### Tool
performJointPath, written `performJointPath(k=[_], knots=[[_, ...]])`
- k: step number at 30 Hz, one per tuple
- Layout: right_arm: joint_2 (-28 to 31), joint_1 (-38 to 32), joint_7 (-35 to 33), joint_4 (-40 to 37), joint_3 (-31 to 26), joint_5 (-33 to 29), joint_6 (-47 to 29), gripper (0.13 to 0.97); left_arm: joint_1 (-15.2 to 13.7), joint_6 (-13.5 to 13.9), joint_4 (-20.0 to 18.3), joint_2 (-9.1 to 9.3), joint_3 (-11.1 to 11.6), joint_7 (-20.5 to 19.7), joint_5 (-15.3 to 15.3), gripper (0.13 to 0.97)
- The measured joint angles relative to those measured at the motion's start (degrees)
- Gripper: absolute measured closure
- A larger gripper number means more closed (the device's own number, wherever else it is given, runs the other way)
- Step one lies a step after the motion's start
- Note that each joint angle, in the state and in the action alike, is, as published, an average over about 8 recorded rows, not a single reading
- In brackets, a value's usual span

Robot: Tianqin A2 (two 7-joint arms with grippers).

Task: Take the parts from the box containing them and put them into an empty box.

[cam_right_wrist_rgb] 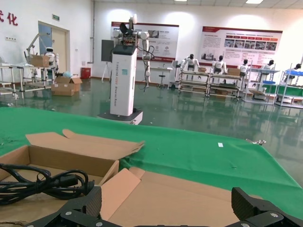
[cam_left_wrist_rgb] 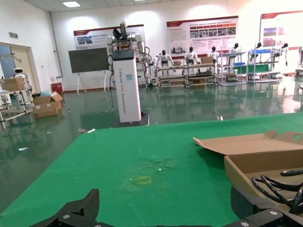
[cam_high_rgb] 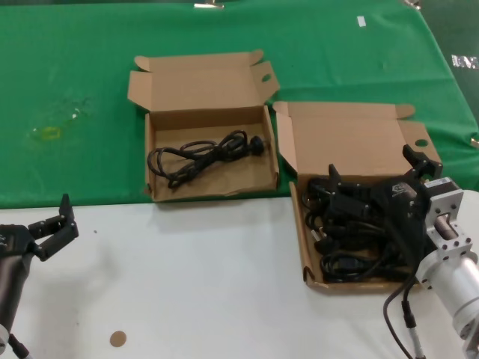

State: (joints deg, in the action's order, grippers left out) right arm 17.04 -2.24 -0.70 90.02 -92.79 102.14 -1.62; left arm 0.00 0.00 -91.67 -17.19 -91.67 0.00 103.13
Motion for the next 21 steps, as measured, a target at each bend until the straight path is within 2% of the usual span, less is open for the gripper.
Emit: performJointPath(k=[21], knots=[[0.00,0.00,0.00,0.00,0.00,0.00,0.00,0.129,0.00,0.00,0.00,0.00,0.00,0.00,0.00,0.132]])
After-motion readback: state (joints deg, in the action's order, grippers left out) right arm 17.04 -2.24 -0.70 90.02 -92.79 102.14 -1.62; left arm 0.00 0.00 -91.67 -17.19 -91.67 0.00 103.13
